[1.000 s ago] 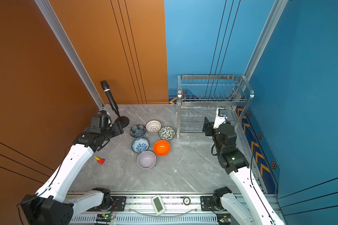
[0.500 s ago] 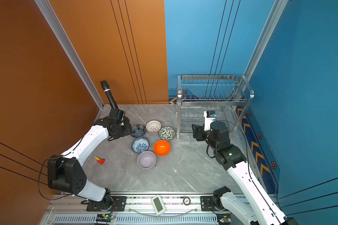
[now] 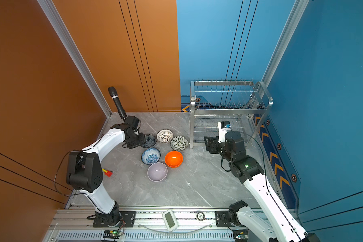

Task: Load bowls into a dish rack
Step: Pick up the bowl from the top-center of the table.

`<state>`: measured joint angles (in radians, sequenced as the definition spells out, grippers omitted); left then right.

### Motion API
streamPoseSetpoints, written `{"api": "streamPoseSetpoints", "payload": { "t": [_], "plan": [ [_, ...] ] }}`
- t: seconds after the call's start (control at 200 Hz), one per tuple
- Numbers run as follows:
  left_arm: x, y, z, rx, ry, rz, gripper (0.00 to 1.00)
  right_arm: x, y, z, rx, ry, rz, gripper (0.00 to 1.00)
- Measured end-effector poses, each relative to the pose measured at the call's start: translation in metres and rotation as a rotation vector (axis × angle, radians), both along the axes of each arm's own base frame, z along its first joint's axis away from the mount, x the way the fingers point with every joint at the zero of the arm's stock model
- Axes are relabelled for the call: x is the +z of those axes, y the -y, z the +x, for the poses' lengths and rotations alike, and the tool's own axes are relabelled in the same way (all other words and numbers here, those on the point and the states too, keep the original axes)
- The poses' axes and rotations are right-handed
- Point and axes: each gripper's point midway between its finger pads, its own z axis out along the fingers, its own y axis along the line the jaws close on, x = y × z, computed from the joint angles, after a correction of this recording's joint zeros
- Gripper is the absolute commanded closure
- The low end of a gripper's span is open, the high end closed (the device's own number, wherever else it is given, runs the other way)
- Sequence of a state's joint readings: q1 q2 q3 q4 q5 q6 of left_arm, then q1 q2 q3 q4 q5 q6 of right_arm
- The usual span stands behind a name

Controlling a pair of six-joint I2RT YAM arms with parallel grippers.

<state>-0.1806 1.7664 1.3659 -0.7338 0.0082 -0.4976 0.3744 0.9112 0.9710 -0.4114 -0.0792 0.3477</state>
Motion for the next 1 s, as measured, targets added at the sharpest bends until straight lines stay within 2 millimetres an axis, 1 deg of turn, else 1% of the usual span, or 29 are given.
{"api": "streamPoseSetpoints", "payload": {
  "t": [0.11, 0.205, 0.235, 0.285, 0.335, 0.521, 0.636, 0.751, 0.881, 1.001],
  "plan": [
    [-0.007, -0.002, 0.001, 0.002, -0.018, 0.004, 0.38, 0.0, 0.0, 0.0, 0.0, -0.001, 0.002, 0.32],
    [-0.011, -0.004, 0.001, 0.007, -0.028, 0.006, 0.41, 0.0, 0.0, 0.0, 0.0, -0.002, 0.001, 0.32],
    [-0.012, -0.004, 0.001, 0.007, -0.03, 0.006, 0.43, -0.001, 0.0, 0.0, 0.0, -0.003, 0.001, 0.32],
    [-0.014, -0.005, 0.002, 0.012, -0.033, 0.006, 0.49, -0.001, 0.0, 0.001, 0.0, -0.004, 0.0, 0.32],
    [-0.016, -0.006, 0.003, 0.012, -0.037, 0.008, 0.52, -0.002, 0.0, 0.001, 0.0, -0.005, 0.0, 0.32],
    [-0.028, -0.011, 0.006, 0.029, -0.055, 0.009, 0.57, -0.005, -0.002, 0.003, 0.003, -0.017, -0.003, 0.32],
    [-0.031, -0.014, 0.011, 0.038, -0.047, 0.006, 0.58, -0.006, -0.003, 0.003, 0.007, -0.02, -0.003, 0.32],
    [-0.033, -0.012, 0.015, 0.042, -0.035, -0.001, 0.62, -0.006, -0.004, 0.003, 0.011, -0.021, 0.0, 0.32],
    [-0.035, -0.011, 0.02, 0.043, -0.025, -0.01, 0.72, -0.006, -0.004, 0.003, 0.013, -0.021, 0.0, 0.33],
    [-0.041, -0.01, 0.021, 0.049, -0.032, -0.012, 0.78, -0.006, -0.004, 0.003, 0.013, -0.021, 0.001, 0.33]
  ]
}}
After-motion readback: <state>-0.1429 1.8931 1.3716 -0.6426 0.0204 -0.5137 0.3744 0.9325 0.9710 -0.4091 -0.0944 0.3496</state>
